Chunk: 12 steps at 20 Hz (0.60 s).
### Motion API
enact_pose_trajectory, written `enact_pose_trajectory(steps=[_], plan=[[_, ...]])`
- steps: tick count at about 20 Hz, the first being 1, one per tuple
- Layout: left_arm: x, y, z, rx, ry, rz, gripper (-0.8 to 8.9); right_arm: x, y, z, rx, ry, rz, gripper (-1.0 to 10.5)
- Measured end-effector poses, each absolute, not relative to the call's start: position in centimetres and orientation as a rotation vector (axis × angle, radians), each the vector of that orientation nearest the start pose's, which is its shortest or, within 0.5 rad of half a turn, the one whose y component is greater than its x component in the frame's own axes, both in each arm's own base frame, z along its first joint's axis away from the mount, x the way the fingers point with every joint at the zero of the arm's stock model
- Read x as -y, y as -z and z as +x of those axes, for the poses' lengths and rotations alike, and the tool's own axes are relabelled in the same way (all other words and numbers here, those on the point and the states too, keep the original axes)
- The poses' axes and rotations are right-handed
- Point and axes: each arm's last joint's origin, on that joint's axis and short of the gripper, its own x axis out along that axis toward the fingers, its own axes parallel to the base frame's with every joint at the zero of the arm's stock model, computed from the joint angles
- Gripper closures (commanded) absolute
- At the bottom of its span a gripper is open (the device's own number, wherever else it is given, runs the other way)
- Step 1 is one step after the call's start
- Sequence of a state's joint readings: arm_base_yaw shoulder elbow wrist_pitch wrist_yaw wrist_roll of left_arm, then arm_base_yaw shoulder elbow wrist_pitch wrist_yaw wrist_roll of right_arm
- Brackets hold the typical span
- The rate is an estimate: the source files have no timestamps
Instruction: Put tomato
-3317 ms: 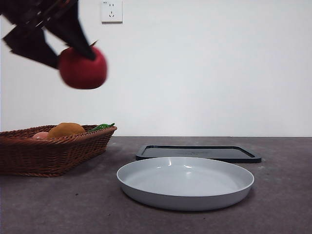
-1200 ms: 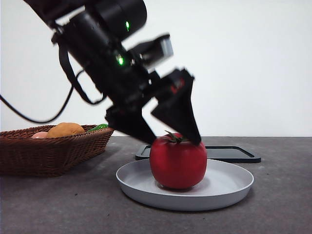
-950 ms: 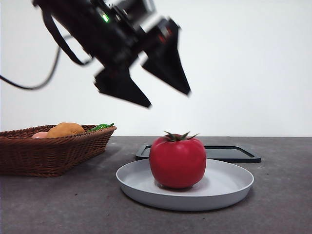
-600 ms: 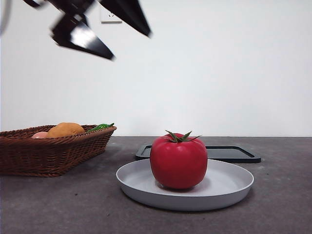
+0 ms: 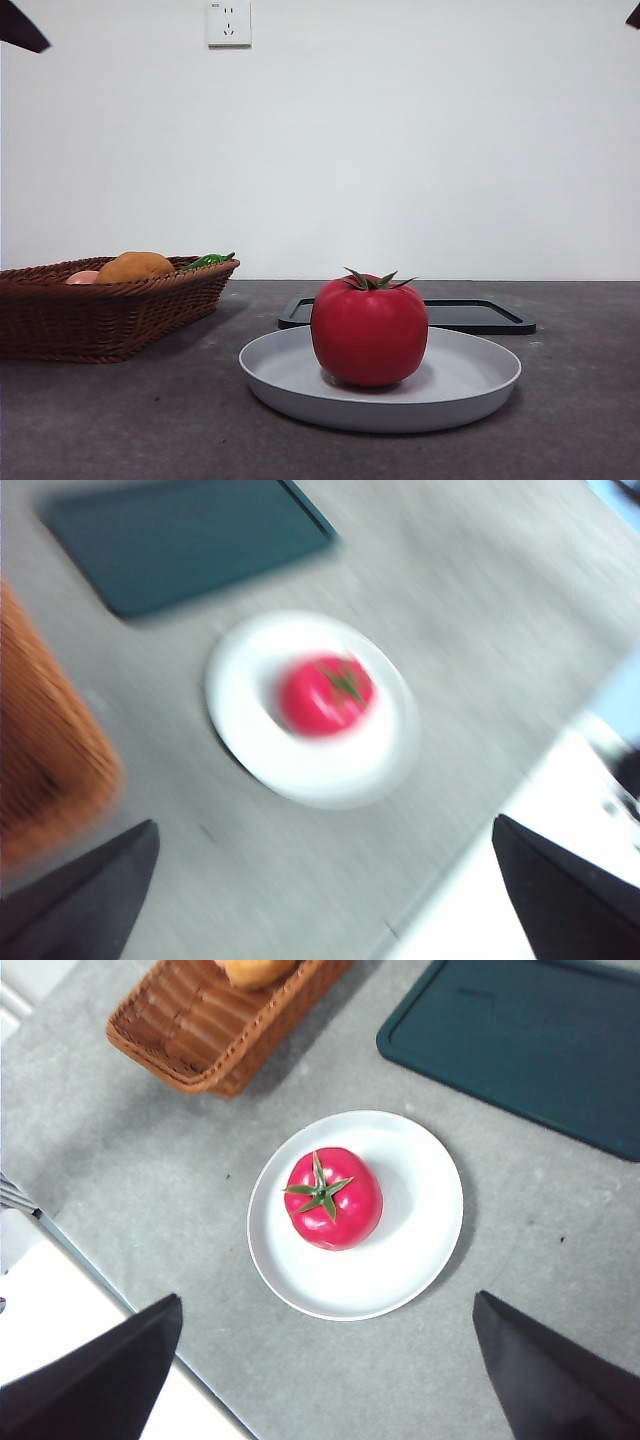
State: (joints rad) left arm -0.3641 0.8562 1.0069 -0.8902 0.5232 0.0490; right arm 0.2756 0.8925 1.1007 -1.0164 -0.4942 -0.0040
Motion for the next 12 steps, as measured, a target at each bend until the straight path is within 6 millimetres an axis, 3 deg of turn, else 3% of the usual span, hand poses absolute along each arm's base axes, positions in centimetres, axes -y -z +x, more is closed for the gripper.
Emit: enact_pose_trajectory(steps=[4, 12], plan=[[6.3, -33.4, 12.4, -0.795, 0.87, -0.013, 2.83, -5.5, -34.7, 14.5, -0.852, -0.726, 0.091, 4.8], [6.3, -33.4, 12.3, -0.781, 0.88, 0.009, 2.82, -5.8, -34.6, 15.1, -0.849, -0.732, 0.087, 4.8]])
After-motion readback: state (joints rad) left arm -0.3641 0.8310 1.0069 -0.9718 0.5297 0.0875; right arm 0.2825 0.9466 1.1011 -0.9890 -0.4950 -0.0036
